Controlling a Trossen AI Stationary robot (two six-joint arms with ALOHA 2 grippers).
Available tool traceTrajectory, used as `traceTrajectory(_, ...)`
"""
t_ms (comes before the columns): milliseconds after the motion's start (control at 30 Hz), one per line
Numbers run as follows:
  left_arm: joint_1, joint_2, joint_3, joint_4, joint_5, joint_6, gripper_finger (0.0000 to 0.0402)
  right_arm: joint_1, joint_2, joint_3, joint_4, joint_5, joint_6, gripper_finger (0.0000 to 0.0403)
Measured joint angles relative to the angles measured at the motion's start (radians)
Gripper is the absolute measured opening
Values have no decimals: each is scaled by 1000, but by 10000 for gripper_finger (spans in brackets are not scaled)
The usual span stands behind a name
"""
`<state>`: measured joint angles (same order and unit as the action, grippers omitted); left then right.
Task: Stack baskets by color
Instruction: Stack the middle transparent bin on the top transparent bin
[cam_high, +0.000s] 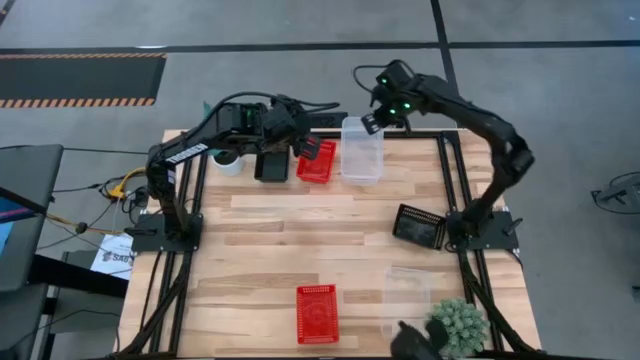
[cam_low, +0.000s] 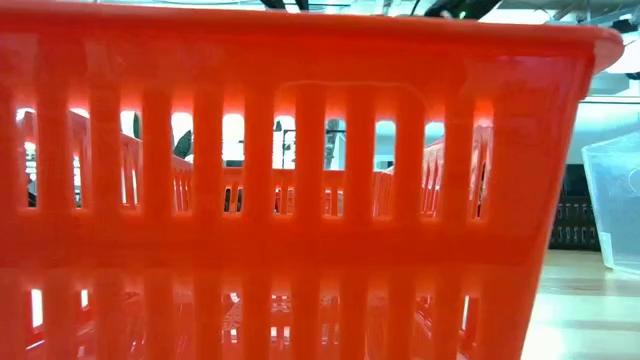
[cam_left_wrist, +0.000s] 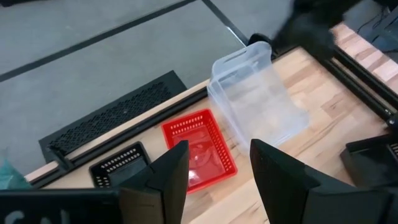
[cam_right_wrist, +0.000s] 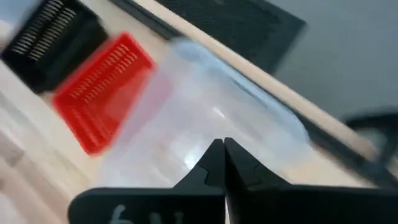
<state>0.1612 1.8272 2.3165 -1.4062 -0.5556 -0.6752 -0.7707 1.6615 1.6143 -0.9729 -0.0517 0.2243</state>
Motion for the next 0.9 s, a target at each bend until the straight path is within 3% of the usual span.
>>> traceTrajectory(167, -22, -38, 0, 2, -1, -1, 159, 48, -59, -101, -70, 149, 114, 51)
traceTrajectory(367, -54, -79, 0, 4, -29, -2, 159, 69, -58, -278, 13, 156, 212, 135)
traceTrajectory(533, -63, -86, 0, 4, -33, -16, 159, 76, -52, -341, 67, 163, 268, 187)
traceTrajectory(733, -62, -86, 0, 2, -33, -13, 159, 99, 4, -343, 105, 160, 273, 187)
traceTrajectory(900, -62, -86, 0, -17, -36, -12, 159, 118, 30, -343, 100, 162, 284, 134)
